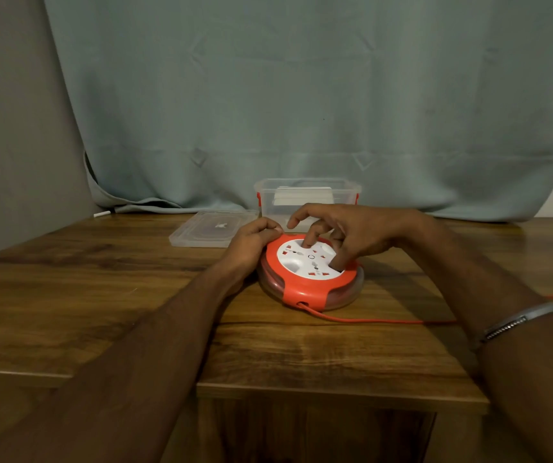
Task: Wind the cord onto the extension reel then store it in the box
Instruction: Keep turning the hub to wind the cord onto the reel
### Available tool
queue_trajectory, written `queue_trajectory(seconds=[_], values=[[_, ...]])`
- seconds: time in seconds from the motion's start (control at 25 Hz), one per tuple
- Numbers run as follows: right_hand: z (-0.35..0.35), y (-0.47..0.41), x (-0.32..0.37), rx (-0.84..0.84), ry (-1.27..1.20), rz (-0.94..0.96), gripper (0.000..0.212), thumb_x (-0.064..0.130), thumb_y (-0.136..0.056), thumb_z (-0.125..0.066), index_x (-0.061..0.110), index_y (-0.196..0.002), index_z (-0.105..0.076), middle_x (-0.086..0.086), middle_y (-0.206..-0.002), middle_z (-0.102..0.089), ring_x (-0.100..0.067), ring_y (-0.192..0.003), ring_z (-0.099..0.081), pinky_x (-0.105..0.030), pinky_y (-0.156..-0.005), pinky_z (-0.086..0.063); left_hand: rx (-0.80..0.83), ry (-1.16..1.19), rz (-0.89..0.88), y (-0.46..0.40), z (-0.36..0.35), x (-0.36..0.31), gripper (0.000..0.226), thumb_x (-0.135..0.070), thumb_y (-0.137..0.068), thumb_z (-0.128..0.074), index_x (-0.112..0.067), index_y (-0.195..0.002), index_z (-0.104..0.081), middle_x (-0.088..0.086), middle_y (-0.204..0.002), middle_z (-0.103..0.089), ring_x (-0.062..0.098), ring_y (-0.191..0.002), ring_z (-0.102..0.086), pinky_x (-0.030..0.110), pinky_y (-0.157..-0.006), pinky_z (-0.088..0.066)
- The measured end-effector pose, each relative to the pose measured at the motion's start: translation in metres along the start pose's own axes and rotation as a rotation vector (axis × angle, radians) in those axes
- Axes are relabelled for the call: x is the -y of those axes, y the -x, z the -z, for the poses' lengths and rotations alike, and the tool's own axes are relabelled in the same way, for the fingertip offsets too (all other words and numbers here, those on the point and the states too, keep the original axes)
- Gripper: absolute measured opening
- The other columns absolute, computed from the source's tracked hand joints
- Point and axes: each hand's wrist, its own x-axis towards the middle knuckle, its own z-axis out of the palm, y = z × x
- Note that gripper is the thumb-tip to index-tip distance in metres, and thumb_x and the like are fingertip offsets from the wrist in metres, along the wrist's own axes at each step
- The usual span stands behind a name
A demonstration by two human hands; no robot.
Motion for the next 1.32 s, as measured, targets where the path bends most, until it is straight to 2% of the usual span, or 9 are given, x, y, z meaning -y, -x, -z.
queue_trajectory(seconds=[0.08, 0.16, 0.28, 0.44, 0.6, 0.76, 0.92, 1.12, 1.32], values=[[-0.002, 0.002, 0.003, -0.006, -0.021, 0.011, 0.091, -0.015, -0.074, -0.079, 0.026, -0.142, -0.034, -0.009, -0.123, -0.068, 0.014, -0.065, -0.062, -0.011, -0.06, -0.051, 0.027, 0.023, 0.01, 0.0, 0.001, 0.0, 0.016, -0.018, -0.103, -0.053, -0.014, -0.098, -0.067, 0.007, -0.088, -0.072, 0.016, -0.07, -0.07, 0.024, -0.056, -0.056], [-0.005, 0.004, 0.006, -0.03, -0.029, 0.011, 0.093, -0.018, -0.071, -0.079, 0.024, -0.139, -0.03, -0.017, -0.117, -0.068, 0.012, -0.054, -0.058, -0.008, -0.052, -0.046, 0.064, 0.067, 0.024, 0.0, 0.001, 0.0, 0.014, -0.015, -0.1, -0.055, -0.012, -0.097, -0.069, 0.008, -0.086, -0.071, 0.018, -0.07, -0.068, 0.027, -0.059, -0.056], [-0.006, 0.004, 0.008, -0.047, 0.009, 0.0, 0.095, -0.01, -0.066, -0.086, 0.031, -0.133, -0.032, -0.013, -0.11, -0.072, 0.005, -0.06, -0.062, -0.012, -0.056, -0.05, 0.097, 0.062, 0.033, -0.001, 0.003, 0.002, 0.013, -0.015, -0.099, -0.057, -0.012, -0.097, -0.07, 0.011, -0.09, -0.071, 0.021, -0.075, -0.068, 0.031, -0.064, -0.055], [-0.008, 0.003, 0.01, -0.061, 0.018, -0.035, 0.092, 0.005, -0.063, -0.092, 0.034, -0.129, -0.034, -0.011, -0.097, -0.072, -0.023, -0.086, -0.068, -0.03, -0.067, -0.056, 0.096, 0.042, 0.024, 0.0, 0.005, 0.003, 0.015, -0.017, -0.101, -0.056, -0.014, -0.098, -0.07, 0.011, -0.095, -0.073, 0.021, -0.079, -0.07, 0.03, -0.065, -0.057], [-0.014, -0.004, 0.006, -0.167, 0.136, -0.041, 0.081, 0.03, -0.065, -0.094, 0.03, -0.124, -0.039, -0.005, -0.081, -0.068, -0.017, -0.075, -0.064, -0.034, -0.063, -0.052, -0.051, 0.024, -0.051, 0.001, 0.002, 0.003, 0.017, -0.02, -0.103, -0.054, -0.015, -0.098, -0.068, 0.004, -0.086, -0.073, 0.015, -0.073, -0.071, 0.025, -0.061, -0.057], [-0.01, -0.003, -0.001, -0.173, 0.066, -0.047, 0.074, 0.02, -0.069, -0.092, 0.029, -0.121, -0.04, -0.014, -0.09, -0.073, -0.012, -0.069, -0.062, -0.03, -0.061, -0.051, -0.125, -0.051, -0.029, -0.004, 0.0, 0.005, 0.021, -0.027, -0.103, -0.05, -0.015, -0.095, -0.066, 0.004, -0.081, -0.072, 0.02, -0.075, -0.069, 0.034, -0.066, -0.055], [-0.005, -0.001, -0.004, -0.156, 0.046, -0.055, 0.067, 0.013, -0.072, -0.091, 0.029, -0.119, -0.046, -0.005, -0.103, -0.074, -0.007, -0.076, -0.064, -0.022, -0.062, -0.049, -0.033, -0.014, 0.139, -0.002, 0.002, -0.002, 0.04, -0.051, -0.098, -0.053, -0.014, -0.102, -0.069, 0.004, -0.076, -0.076, 0.022, -0.072, -0.073, 0.028, -0.059, -0.05], [-0.004, -0.001, -0.007, -0.16, 0.078, -0.043, 0.062, 0.011, -0.069, -0.092, 0.025, -0.115, -0.051, -0.011, -0.1, -0.076, 0.005, -0.067, -0.065, -0.012, -0.055, -0.046, -0.04, -0.024, 0.122, 0.001, -0.004, -0.002, 0.027, -0.034, -0.095, -0.066, -0.011, -0.105, -0.074, 0.008, -0.091, -0.08, 0.024, -0.083, -0.076, 0.029, -0.072, -0.06], [-0.006, 0.0, 0.0, -0.186, 0.125, -0.052, 0.049, 0.025, -0.066, -0.094, 0.024, -0.1, -0.059, 0.002, -0.081, -0.071, -0.015, -0.078, -0.069, -0.033, -0.065, -0.057, -0.054, -0.056, 0.085, 0.0, -0.007, 0.001, 0.028, -0.034, -0.096, -0.064, -0.009, -0.103, -0.074, 0.008, -0.09, -0.079, 0.025, -0.085, -0.076, 0.034, -0.08, -0.06]])
